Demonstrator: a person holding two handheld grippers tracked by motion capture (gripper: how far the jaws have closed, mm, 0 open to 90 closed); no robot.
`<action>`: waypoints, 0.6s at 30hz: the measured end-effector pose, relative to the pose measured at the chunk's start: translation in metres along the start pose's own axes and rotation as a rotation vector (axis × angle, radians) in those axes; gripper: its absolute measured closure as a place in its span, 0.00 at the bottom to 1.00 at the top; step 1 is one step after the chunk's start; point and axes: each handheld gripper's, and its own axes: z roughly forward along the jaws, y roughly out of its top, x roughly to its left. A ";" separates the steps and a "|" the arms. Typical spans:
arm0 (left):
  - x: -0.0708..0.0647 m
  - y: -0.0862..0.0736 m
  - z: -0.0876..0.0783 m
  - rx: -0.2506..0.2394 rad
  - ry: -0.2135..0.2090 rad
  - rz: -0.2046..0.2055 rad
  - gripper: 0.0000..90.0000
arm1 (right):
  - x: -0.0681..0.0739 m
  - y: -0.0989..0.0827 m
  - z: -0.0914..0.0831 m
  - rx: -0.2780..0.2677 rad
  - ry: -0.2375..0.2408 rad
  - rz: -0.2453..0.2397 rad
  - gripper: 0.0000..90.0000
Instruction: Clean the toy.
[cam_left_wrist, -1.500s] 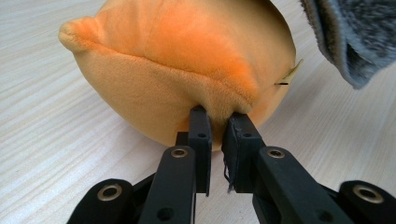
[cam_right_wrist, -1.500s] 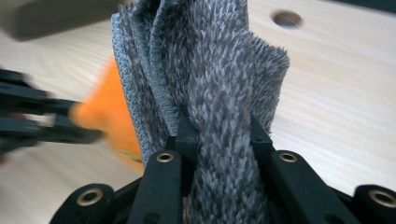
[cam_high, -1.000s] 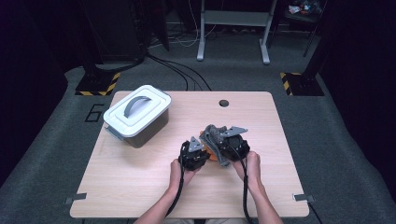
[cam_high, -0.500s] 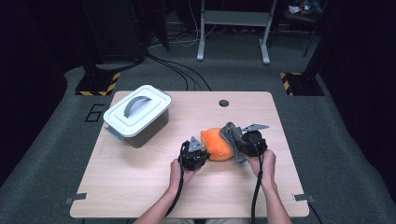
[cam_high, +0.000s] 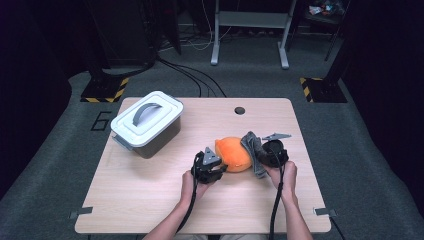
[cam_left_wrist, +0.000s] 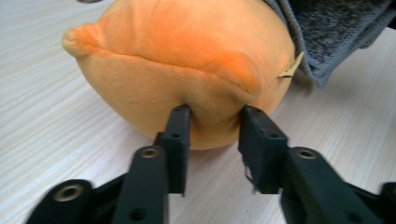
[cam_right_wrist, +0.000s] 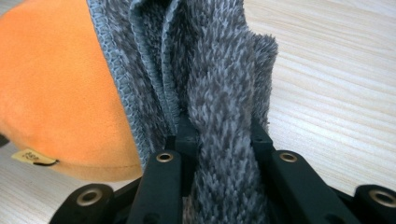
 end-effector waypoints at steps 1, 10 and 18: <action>-0.001 -0.001 0.001 0.004 0.000 0.017 0.62 | 0.000 0.000 0.000 -0.001 0.005 0.002 0.81; -0.007 -0.004 0.012 0.033 0.061 0.067 0.41 | 0.000 0.000 0.000 -0.007 0.016 0.001 0.81; -0.007 -0.003 0.016 0.024 0.066 0.100 0.74 | 0.002 0.000 0.000 -0.012 0.020 0.013 0.81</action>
